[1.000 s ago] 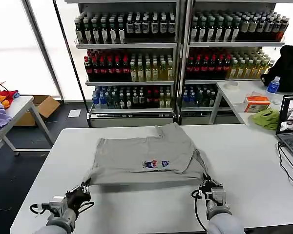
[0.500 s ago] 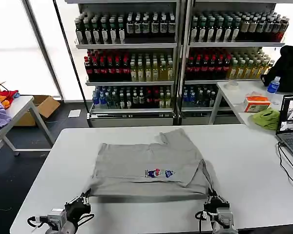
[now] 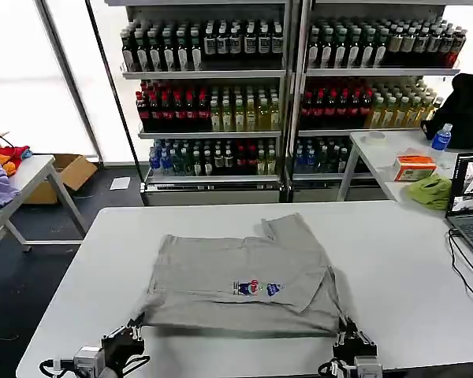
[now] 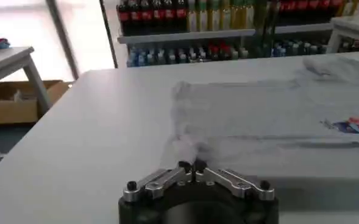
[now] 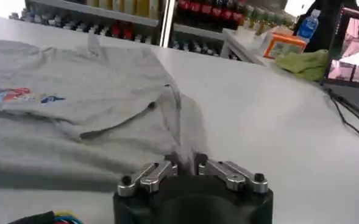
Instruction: Fold and organize the clothes.
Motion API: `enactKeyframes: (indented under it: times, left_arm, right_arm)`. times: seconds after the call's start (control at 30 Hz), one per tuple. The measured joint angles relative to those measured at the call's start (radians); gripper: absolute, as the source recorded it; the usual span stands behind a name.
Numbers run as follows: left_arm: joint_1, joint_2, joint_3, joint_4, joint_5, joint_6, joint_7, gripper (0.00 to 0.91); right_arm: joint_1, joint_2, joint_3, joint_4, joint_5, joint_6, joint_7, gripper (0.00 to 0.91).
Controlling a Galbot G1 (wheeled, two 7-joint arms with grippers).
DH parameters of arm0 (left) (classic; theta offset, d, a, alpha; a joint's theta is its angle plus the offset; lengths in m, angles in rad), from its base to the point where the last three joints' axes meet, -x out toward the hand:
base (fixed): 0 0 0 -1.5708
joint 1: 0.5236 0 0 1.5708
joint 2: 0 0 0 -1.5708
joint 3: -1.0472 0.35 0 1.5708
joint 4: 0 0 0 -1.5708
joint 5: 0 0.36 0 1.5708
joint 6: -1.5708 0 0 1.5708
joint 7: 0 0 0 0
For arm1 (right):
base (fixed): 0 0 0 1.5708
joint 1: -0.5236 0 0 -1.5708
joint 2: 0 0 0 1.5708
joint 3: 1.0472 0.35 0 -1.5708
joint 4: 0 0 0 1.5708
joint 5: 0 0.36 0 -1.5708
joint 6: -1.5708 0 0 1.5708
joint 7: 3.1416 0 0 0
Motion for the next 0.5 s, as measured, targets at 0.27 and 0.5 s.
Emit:
enactKeyframes:
  times: [0.27, 0.5]
  left_arm:
    - [0.004, 0.01, -0.027, -0.076, 0.007, 0.001, 0.012, 0.907]
    - [-0.05, 0.032, -0.093, -0.093, -0.042, 0.0, 0.006, 0.907]
  right_arm:
    - [0.014, 0.01, 0.048, 0.048, 0.03, 0.0, 0.013, 0.907]
    - [0.105, 0.004, 0.097, 0.021, 0.063, 0.014, -0.016, 0.907]
